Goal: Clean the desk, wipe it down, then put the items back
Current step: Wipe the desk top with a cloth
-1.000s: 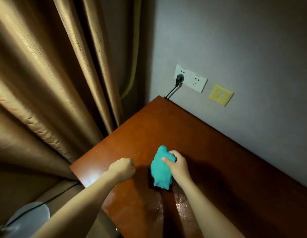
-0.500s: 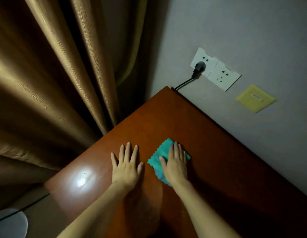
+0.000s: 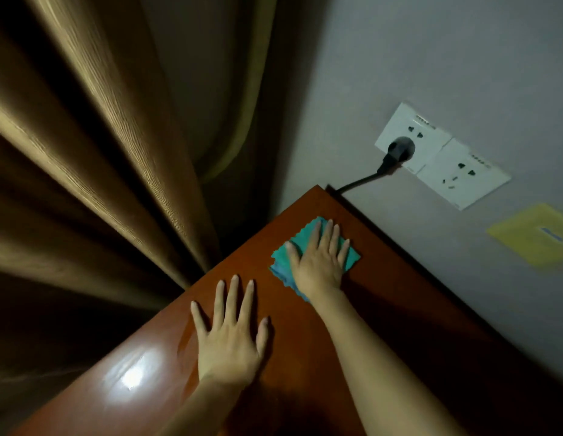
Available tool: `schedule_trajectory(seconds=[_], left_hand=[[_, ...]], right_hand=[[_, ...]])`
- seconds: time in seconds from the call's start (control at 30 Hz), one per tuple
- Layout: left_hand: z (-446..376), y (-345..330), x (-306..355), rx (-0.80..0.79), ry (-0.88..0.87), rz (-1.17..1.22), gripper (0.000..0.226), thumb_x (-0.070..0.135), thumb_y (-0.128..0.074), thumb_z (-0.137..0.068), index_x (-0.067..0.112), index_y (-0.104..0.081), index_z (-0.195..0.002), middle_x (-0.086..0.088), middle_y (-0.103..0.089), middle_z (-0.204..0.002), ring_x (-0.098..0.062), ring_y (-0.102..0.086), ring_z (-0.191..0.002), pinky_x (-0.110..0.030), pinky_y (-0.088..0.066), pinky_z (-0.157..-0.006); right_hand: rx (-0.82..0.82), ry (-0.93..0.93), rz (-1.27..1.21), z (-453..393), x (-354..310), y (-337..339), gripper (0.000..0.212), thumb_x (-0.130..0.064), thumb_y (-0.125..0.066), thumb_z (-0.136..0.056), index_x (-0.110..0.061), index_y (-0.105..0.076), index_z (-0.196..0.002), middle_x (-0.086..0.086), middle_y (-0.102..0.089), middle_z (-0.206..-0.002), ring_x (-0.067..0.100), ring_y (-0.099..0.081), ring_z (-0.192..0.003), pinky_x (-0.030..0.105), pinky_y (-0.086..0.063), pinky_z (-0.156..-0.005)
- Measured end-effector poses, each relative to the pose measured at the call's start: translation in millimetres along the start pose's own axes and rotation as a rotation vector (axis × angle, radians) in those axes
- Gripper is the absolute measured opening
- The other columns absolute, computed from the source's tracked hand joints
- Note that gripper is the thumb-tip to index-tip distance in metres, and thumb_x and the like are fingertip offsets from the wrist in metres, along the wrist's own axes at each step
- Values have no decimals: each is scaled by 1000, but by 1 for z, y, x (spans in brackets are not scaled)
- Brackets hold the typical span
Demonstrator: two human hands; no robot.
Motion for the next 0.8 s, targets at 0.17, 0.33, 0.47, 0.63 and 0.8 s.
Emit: schedule_trajectory(seconds=[0.17, 0.33, 0.47, 0.63, 0.8], left_hand=[[-6, -2, -2, 16, 10, -44, 61, 54, -30, -91, 21, -32, -142, -2, -30, -150, -20, -7, -145, -57, -5, -111], [-8, 0, -2, 11, 45, -19, 61, 56, -28, -90, 28, -31, -144, 1, -32, -151, -20, -17, -142, -55, -5, -111], [-10, 3, -1, 25, 46, -27, 59, 54, -30, -90, 29, -36, -143, 0, -35, -149, -19, -19, -141, -56, -8, -109], [-13, 3, 1, 20, 60, -31, 56, 51, -30, -91, 28, -37, -142, -1, -38, -148, -20, -17, -141, -56, -9, -108], [-14, 2, 0, 7, 39, -20, 56, 51, -29, -92, 27, -37, -141, -3, -37, -149, -20, -16, -141, -54, -6, -109]], right_hand=[[4, 386, 54, 7, -54, -7, 88, -72, -8, -85, -14, 7, -150, 9, 5, -159, 23, 9, -146, 45, 15, -113], [37, 407, 115, -4, 13, -3, 97, -77, 25, -68, -18, 14, -145, 5, 2, -159, 22, 3, -147, 40, 13, -113], [112, 83, 73, -46, 59, 13, 88, -71, -13, -88, -12, -2, -152, 8, -8, -159, 22, -7, -147, 45, -1, -118], [92, 89, 12, -74, 4, 13, 80, -60, -24, -94, -8, -1, -151, 10, -6, -159, 23, -1, -147, 50, 1, -117], [37, 514, 134, -23, -47, -3, 75, -65, -11, -92, -20, 5, -151, -1, 1, -160, 19, 6, -147, 47, 8, -116]])
Point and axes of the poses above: each hand's wrist, its own z-axis away from the middle knuckle, its own y-axis out of the back of the hand, x = y × z, the point moved 4 cm from there along -z, towards the middle knuckle
